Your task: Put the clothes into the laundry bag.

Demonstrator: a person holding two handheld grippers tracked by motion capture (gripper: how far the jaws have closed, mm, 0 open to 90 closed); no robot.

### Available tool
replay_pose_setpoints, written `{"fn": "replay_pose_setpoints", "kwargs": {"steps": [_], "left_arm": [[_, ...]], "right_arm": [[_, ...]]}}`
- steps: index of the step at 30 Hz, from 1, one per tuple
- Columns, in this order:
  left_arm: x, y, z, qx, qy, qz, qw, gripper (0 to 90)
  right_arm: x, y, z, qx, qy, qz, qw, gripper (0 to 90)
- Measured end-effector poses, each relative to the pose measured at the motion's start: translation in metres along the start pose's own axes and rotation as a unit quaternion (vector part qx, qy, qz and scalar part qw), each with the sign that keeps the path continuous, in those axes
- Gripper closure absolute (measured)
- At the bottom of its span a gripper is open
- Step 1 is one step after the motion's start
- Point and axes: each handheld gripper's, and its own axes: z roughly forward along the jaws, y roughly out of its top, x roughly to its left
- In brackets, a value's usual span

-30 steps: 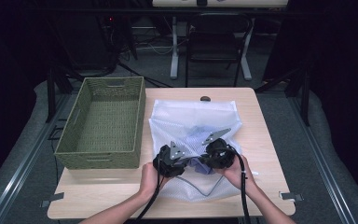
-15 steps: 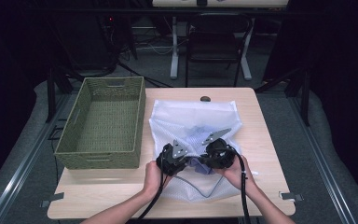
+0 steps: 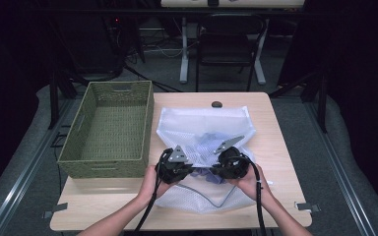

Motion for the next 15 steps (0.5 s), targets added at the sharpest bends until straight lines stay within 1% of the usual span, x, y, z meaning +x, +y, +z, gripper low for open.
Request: {"fn": "replay_pose_setpoints", "kwargs": {"steps": [3, 4, 5, 7, 8, 10, 12, 13, 14, 15], "left_arm": [[-0.003, 0.001, -0.001, 0.003, -0.007, 0.005, 1.0, 88.1], [-0.003, 0.001, -0.002, 0.006, -0.014, 0.01, 0.9998, 88.2], [-0.005, 0.001, -0.002, 0.007, -0.016, 0.008, 0.9998, 88.3], [-0.008, 0.001, -0.001, 0.011, -0.024, 0.014, 0.9996, 88.3], [-0.008, 0.001, -0.002, 0.02, -0.026, 0.022, 0.9992, 88.3], [-0.009, 0.0, -0.002, 0.022, -0.032, 0.023, 0.999, 88.3], [-0.009, -0.002, -0.003, 0.029, -0.038, 0.025, 0.9986, 88.3], [-0.009, -0.003, -0.003, 0.026, -0.044, 0.02, 0.9985, 88.3], [-0.009, -0.003, -0.003, 0.03, -0.048, 0.02, 0.9982, 88.3], [-0.01, -0.004, -0.003, 0.035, -0.051, 0.021, 0.9979, 88.2]], "right_arm": [[0.001, -0.001, -0.002, 0.003, -0.004, -0.005, 1.0, 82.0], [0.002, -0.003, -0.004, 0.005, -0.006, -0.008, 0.9999, 81.0], [0.003, -0.004, -0.005, 0.006, -0.01, -0.01, 0.9999, 80.4], [0.003, -0.008, -0.004, 0.009, -0.009, -0.013, 0.9998, 79.8], [0.003, -0.009, -0.004, 0.012, -0.009, -0.014, 0.9998, 78.7], [0.002, -0.01, -0.001, 0.023, -0.01, -0.018, 0.9995, 76.3], [0.003, -0.01, -0.001, 0.031, -0.013, -0.021, 0.9992, 76.2], [0.004, -0.01, -0.001, 0.034, -0.014, -0.025, 0.999, 76.2], [0.006, -0.009, 0.0, 0.036, -0.016, -0.03, 0.9988, 76.3], [0.007, -0.009, 0.0, 0.04, -0.017, -0.03, 0.9986, 76.8]]}}
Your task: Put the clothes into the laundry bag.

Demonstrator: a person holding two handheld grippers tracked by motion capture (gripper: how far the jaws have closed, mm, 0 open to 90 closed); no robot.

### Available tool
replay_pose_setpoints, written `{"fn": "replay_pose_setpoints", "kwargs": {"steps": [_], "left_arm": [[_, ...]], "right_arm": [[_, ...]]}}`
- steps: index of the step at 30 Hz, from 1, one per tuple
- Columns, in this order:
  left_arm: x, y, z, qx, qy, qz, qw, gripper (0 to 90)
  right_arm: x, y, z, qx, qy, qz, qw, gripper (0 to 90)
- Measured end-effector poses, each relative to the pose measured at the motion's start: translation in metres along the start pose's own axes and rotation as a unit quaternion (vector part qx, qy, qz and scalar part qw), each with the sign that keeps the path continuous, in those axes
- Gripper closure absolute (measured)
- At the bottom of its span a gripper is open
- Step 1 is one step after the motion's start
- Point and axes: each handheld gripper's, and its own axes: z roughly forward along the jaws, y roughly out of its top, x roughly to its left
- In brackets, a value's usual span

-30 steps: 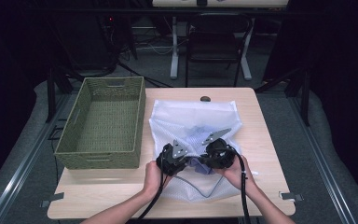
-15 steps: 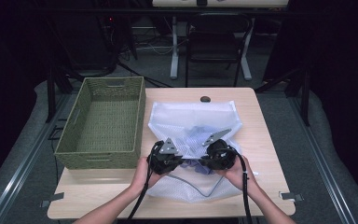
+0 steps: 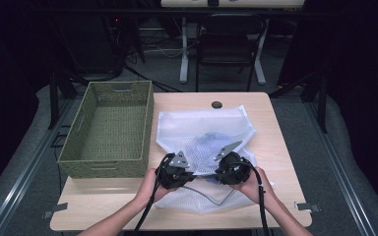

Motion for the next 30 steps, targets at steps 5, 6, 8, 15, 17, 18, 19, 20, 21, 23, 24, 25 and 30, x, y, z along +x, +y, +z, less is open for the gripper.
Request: {"fn": "replay_pose_setpoints", "kwargs": {"steps": [5, 6, 8, 15, 17, 18, 19, 20, 21, 23, 24, 25, 30], "left_arm": [[-0.003, -0.004, 0.004, 0.023, -0.015, 0.009, 0.9996, 88.2], [-0.003, -0.003, 0.005, 0.034, -0.01, 0.012, 0.9993, 88.2], [-0.004, -0.004, 0.009, 0.041, -0.026, 0.014, 0.9987, 88.2], [-0.003, -0.009, 0.02, 0.072, -0.035, 0.012, 0.9967, 87.9], [-0.003, -0.011, 0.024, 0.079, -0.038, 0.009, 0.9961, 87.8], [-0.002, -0.012, 0.025, 0.081, -0.038, 0.008, 0.9959, 87.8], [-0.002, -0.012, 0.026, 0.086, -0.039, 0.007, 0.9955, 87.8], [-0.001, -0.013, 0.027, 0.09, -0.037, 0.008, 0.9952, 87.7], [-0.001, -0.015, 0.029, 0.092, -0.038, 0.004, 0.995, 87.7], [0.0, -0.016, 0.031, 0.097, -0.037, 0.002, 0.9946, 87.5], [0.0, -0.017, 0.031, 0.099, -0.038, 0.0, 0.9944, 87.5], [0.001, -0.018, 0.032, 0.102, -0.038, 0.0, 0.9941, 87.4], [0.001, -0.019, 0.036, 0.114, -0.035, 0.0, 0.9929, 86.6]], "right_arm": [[0.004, -0.003, 0.002, 0.017, 0.009, -0.015, 0.9997, 80.8], [0.005, -0.004, 0.003, 0.02, 0.012, -0.015, 0.9996, 80.9], [0.006, -0.007, 0.004, 0.027, 0.014, -0.014, 0.9994, 82.0], [0.007, -0.01, 0.014, 0.053, 0.024, -0.018, 0.9982, 83.8], [0.008, -0.011, 0.018, 0.06, 0.027, -0.017, 0.9977, 83.8], [0.007, -0.011, 0.02, 0.063, 0.027, -0.018, 0.9974, 83.8], [0.007, -0.012, 0.023, 0.066, 0.03, -0.018, 0.9972, 83.8], [0.007, -0.012, 0.025, 0.067, 0.03, -0.019, 0.9971, 83.8], [0.007, -0.013, 0.028, 0.071, 0.031, -0.018, 0.9968, 83.7], [0.007, -0.014, 0.034, 0.078, 0.031, -0.021, 0.9963, 83.5], [0.007, -0.014, 0.036, 0.08, 0.032, -0.019, 0.9961, 83.3], [0.007, -0.015, 0.038, 0.082, 0.032, -0.02, 0.9959, 82.9], [0.004, -0.018, 0.047, 0.085, 0.035, -0.015, 0.9956, 81.0]]}}
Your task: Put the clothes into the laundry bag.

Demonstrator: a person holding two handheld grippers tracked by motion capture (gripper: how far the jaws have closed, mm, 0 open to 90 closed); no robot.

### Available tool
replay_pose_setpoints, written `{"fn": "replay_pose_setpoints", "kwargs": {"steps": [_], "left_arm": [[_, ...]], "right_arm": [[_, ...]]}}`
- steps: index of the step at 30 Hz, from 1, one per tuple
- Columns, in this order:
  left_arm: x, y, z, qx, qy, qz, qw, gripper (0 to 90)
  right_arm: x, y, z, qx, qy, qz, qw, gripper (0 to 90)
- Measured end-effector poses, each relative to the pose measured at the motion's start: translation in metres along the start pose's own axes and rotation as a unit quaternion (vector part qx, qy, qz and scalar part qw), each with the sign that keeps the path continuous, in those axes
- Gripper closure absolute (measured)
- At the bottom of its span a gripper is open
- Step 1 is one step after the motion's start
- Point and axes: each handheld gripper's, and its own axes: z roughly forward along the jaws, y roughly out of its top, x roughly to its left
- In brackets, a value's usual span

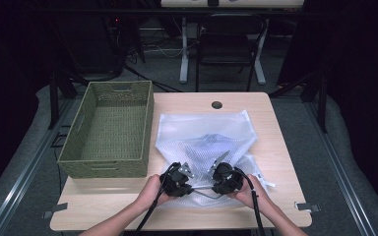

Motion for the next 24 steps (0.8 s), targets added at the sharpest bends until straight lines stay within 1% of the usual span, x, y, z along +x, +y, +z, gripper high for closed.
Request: {"fn": "replay_pose_setpoints", "kwargs": {"steps": [3, 5, 8, 10, 11, 12, 14, 16, 19, 21, 24], "left_arm": [[0.0, 0.0, 0.004, 0.02, 0.007, -0.003, 0.9998, 82.4], [0.001, -0.001, 0.004, 0.02, 0.002, -0.008, 0.9998, 79.0], [0.002, -0.001, 0.003, 0.022, -0.001, -0.006, 0.9997, 73.5], [0.002, -0.001, 0.002, 0.024, -0.005, -0.007, 0.9997, 70.0], [0.003, 0.0, 0.001, 0.026, -0.003, -0.005, 0.9996, 66.8], [0.003, 0.0, 0.0, 0.029, -0.002, -0.005, 0.9996, 63.6], [0.003, 0.0, -0.003, 0.029, 0.006, 0.0, 0.9996, 57.5], [0.003, -0.001, -0.006, 0.023, 0.009, -0.007, 0.9997, 49.6], [0.004, 0.001, -0.011, 0.01, 0.009, -0.01, 0.9999, 38.9], [0.002, 0.001, -0.014, 0.001, 0.011, -0.012, 0.9999, 34.1], [0.0, -0.001, -0.019, -0.009, 0.015, -0.018, 0.9997, 28.8]], "right_arm": [[-0.001, -0.001, 0.004, 0.007, 0.004, 0.0, 1.0, 78.1], [-0.002, -0.002, 0.007, 0.015, 0.01, -0.001, 0.9998, 74.6], [-0.003, -0.002, 0.009, 0.015, 0.021, -0.001, 0.9997, 68.8], [-0.003, -0.001, 0.009, 0.014, 0.028, 0.003, 0.9995, 62.5], [-0.003, -0.001, 0.008, 0.012, 0.029, 0.007, 0.9995, 60.0], [-0.003, 0.0, 0.007, 0.01, 0.03, 0.004, 0.9995, 56.5], [-0.001, 0.001, 0.005, 0.007, 0.035, 0.002, 0.9994, 48.6], [0.0, 0.001, 0.0, 0.001, 0.048, 0.003, 0.9988, 39.4], [0.002, 0.002, -0.01, -0.019, 0.066, -0.003, 0.9976, 28.0], [0.002, 0.003, -0.016, -0.031, 0.076, -0.001, 0.9966, 24.3], [0.002, 0.003, -0.025, -0.046, 0.076, 0.003, 0.9961, 19.7]]}}
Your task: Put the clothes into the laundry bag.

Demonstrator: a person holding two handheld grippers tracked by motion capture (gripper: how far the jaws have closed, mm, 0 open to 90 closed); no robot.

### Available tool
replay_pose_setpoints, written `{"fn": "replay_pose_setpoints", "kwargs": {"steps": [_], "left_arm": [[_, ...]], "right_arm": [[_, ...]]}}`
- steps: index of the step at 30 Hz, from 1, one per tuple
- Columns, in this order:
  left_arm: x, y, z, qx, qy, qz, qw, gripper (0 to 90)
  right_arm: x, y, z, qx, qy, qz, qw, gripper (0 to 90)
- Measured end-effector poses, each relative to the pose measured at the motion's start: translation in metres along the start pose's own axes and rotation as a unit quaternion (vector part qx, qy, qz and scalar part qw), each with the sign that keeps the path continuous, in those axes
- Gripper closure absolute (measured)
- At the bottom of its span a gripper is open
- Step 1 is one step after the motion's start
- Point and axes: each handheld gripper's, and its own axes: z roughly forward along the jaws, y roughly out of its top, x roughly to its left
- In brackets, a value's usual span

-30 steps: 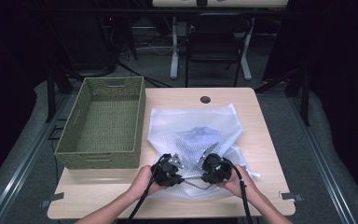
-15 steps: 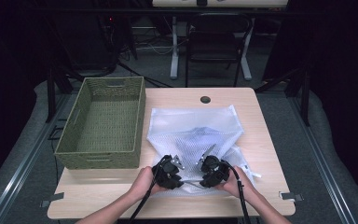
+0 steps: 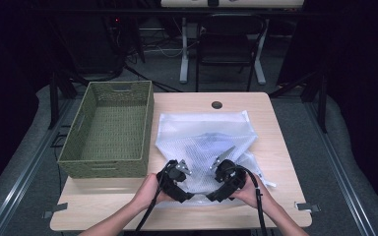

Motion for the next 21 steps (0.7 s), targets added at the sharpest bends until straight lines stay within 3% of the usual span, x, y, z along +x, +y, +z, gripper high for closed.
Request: {"fn": "replay_pose_setpoints", "kwargs": {"steps": [2, 11, 17, 21], "left_arm": [[0.0, -0.003, -0.005, -0.004, 0.005, -0.003, 1.0, 25.7], [0.0, -0.016, -0.028, -0.024, 0.033, -0.019, 0.999, 18.7], [-0.002, -0.034, -0.047, -0.032, 0.042, -0.028, 0.9982, 17.4], [-0.001, -0.049, -0.059, -0.034, 0.059, -0.036, 0.997, 16.4]], "right_arm": [[0.0, 0.0, -0.005, -0.007, -0.01, 0.003, 0.9999, 15.6], [-0.004, -0.016, -0.019, -0.014, -0.039, 0.027, 0.9988, 12.6], [-0.008, -0.026, -0.032, -0.018, -0.064, 0.033, 0.9972, 6.4], [-0.009, -0.037, -0.042, -0.027, -0.088, 0.048, 0.9946, 3.9]]}}
